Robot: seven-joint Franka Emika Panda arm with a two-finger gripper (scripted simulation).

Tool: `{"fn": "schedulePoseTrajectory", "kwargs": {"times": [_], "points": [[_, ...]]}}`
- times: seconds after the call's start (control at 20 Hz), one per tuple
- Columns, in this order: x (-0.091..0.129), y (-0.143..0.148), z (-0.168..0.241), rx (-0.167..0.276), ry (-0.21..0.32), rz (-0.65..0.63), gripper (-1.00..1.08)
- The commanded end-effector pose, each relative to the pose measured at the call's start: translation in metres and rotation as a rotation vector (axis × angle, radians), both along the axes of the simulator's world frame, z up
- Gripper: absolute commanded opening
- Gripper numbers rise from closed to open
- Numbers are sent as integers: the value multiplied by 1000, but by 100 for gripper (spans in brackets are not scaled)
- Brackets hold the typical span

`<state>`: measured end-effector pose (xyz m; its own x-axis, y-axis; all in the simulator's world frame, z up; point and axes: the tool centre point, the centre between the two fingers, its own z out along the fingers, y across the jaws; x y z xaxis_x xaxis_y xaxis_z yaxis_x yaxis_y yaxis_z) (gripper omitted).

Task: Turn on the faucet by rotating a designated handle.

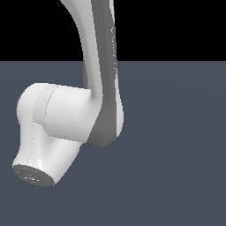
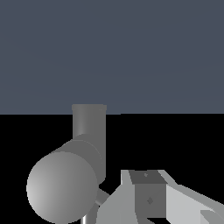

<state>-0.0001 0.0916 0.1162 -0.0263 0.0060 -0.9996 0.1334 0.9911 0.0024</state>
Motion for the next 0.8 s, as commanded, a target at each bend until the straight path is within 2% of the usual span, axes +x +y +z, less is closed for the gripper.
{"fn": "schedulePoseTrajectory", "kwargs": {"times": [0.0, 0.2, 0.25, 0.75], "points": [[0, -4, 22, 0, -24, -5, -100], [0, -8, 33, 0, -26, -4, -100], [-1, -10, 11, -1, 10, -7, -100], [-5, -41, 41, 0, -17, -4, -100]]}}
